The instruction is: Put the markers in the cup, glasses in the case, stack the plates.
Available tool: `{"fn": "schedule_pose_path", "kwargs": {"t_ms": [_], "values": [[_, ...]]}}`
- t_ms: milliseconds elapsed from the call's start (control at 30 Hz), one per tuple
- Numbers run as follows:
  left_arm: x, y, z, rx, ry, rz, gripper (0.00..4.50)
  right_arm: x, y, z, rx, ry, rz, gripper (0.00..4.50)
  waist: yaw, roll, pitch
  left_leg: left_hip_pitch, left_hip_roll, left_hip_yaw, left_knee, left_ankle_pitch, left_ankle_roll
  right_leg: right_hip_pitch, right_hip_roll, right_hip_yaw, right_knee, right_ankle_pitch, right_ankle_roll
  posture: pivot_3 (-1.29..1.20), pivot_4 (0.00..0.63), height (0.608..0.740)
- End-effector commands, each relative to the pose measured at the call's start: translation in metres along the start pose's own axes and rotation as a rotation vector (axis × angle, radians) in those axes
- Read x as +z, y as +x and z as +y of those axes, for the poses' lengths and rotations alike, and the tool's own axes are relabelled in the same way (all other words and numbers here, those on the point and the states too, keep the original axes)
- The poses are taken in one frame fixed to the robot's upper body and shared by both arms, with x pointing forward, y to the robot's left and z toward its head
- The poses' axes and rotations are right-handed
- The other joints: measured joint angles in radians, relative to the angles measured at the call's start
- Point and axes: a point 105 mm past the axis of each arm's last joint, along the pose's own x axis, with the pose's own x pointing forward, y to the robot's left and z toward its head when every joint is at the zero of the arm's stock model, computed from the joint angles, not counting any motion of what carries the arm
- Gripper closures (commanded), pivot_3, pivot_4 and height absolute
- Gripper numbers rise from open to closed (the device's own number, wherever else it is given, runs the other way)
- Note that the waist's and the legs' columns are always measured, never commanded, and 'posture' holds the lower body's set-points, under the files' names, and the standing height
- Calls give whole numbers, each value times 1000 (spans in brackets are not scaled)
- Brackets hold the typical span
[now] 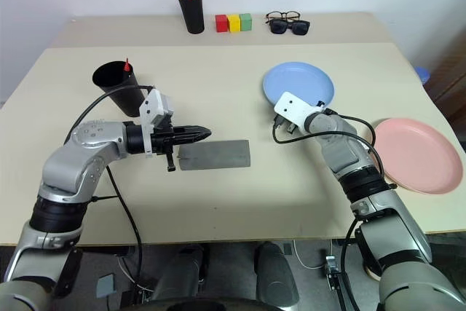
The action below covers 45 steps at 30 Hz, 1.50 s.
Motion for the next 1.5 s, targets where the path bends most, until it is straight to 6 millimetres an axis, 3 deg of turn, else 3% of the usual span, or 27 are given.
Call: {"fn": "schedule_pose_path", "kwargs": {"t_ms": [33,100,233,333,467,567,667,867,1000,1200,1267,1367,1500], "values": [[17,6,-4,15,10,-84,4500,10,-14,-23,-99,-41,-43,4428,6,0,0,0,0,0,0,0,0,0,0,0,0,0,0,0,150,740],[18,13,-7,9,-6,-96,4500,10,-25,-31,-142,-54,-37,4428,7,0,0,0,-1,0,1,0,0,1,-1,0,0,0,0,0,150,740],[24,30,-16,-46,3,-136,4500,4,-71,-50,-234,-58,-9,4428,27,0,0,-1,-1,0,0,0,0,0,0,0,-1,0,0,0,150,740],[25,45,-17,-92,-46,-154,4500,-17,-123,-57,-251,-76,86,4428,41,1,0,-1,-1,0,0,0,0,1,-1,0,-1,0,0,0,150,740],[26,57,-18,-129,-72,-172,4500,-42,-178,-50,-205,-51,247,4428,38,1,0,-1,-1,0,1,-1,1,2,-1,0,-2,0,1,0,150,740],[23,62,-18,-144,-81,-173,4500,-57,-195,-41,-174,-8,329,4428,20,1,-1,2,0,0,1,-1,1,3,0,0,-2,0,1,0,150,740],[20,66,-18,-151,-87,-171,4500,-77,-200,-28,-109,-38,409,3526,22,3,-1,3,0,0,1,-1,1,6,1,0,-2,-1,0,0,150,740],[14,58,-16,-116,-85,-162,4500,-61,-182,-10,-35,-70,301,455,24,3,-2,4,0,0,1,-1,1,6,0,0,-3,-1,0,0,150,740],[12,49,-14,-74,-76,-152,4500,-62,-161,12,44,-87,239,455,27,2,-1,3,0,0,1,-1,1,6,0,0,-3,-1,1,0,150,740],[11,45,-12,-40,-74,-148,4500,-75,-127,11,-45,232,236,455,28,2,-1,3,0,0,2,-1,1,7,0,0,-3,-1,1,0,150,740],[12,44,-13,-43,-69,-150,4500,-87,-123,14,-50,243,295,455,29,2,-2,3,0,-1,2,-1,1,7,0,-1,-3,-1,1,0,150,740],[13,43,-15,-59,-62,-152,4500,-94,-123,12,-78,257,351,1260,30,2,-2,3,-1,-1,2,-1,1,7,0,-1,-4,-1,1,0,150,740],[13,44,-16,-70,-68,-154,4500,-96,-126,12,-85,246,387,3324,29,2,-2,3,-1,-1,2,-1,1,7,-1,-1,-4,-1,1,0,150,740]]}}
